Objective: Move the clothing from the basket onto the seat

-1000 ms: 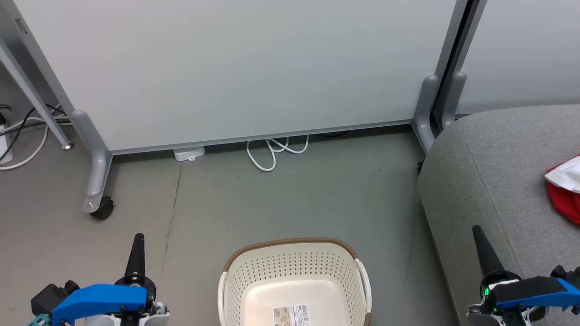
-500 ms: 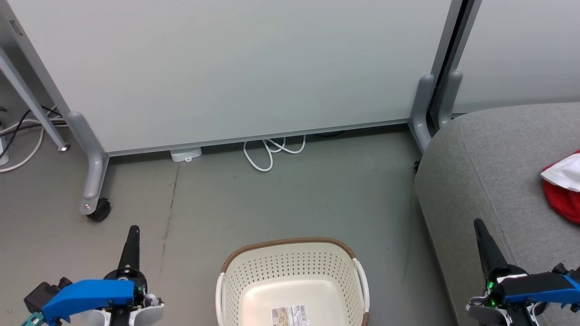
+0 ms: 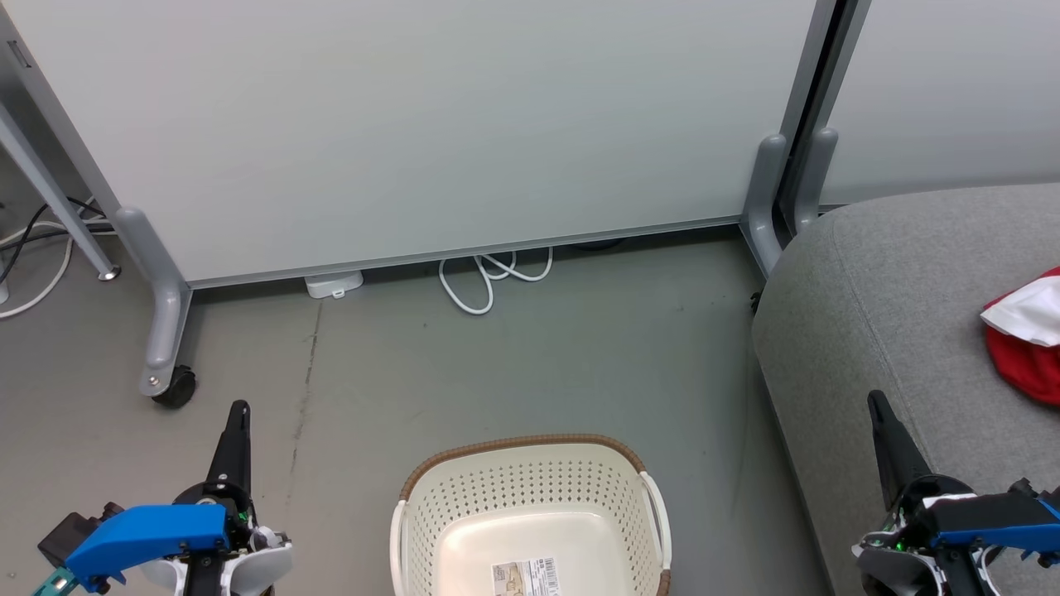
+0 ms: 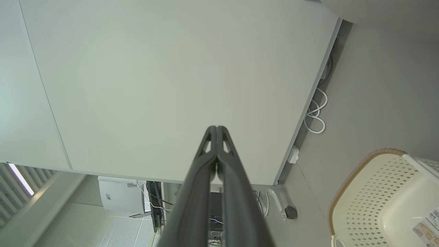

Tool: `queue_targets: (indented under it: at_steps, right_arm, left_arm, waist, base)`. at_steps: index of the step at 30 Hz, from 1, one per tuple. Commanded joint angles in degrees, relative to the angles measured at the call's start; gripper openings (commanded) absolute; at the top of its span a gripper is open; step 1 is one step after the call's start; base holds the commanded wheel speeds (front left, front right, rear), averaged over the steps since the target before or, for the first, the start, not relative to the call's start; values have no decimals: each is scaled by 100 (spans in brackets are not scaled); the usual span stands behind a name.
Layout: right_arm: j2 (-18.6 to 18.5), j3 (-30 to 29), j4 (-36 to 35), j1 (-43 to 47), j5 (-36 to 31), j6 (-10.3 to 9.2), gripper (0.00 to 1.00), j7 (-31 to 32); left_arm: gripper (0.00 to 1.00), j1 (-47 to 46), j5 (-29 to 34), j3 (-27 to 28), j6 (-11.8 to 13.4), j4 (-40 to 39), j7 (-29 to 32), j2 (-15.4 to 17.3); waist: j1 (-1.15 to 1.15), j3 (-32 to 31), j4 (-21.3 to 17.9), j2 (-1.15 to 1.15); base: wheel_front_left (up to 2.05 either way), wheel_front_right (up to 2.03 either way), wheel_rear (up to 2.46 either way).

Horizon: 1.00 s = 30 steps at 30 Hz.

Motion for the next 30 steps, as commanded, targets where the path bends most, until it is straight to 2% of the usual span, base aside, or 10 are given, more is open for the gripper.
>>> queue_targets:
  at_steps: [1,17,30]
  right_arm:
    - [-36,-17,-33,-87,112,3,0,19]
    - [-39,-36,-45,-147,764,3,0,128]
    - [-38,-33,-44,-141,755,4,0,131]
  left_arm:
    - [0,-112,-85,51,-11,-47,28,-4]
    - [0,-150,-668,139,-12,-153,194,-8]
    - [0,-139,-661,138,-12,-152,195,-8]
  waist:
    - [0,0,-4,0]
    - [0,-1,-66,0]
    - [0,-1,-67,0]
  base:
    - [0,0,0]
    - [0,0,0]
    - [0,0,0]
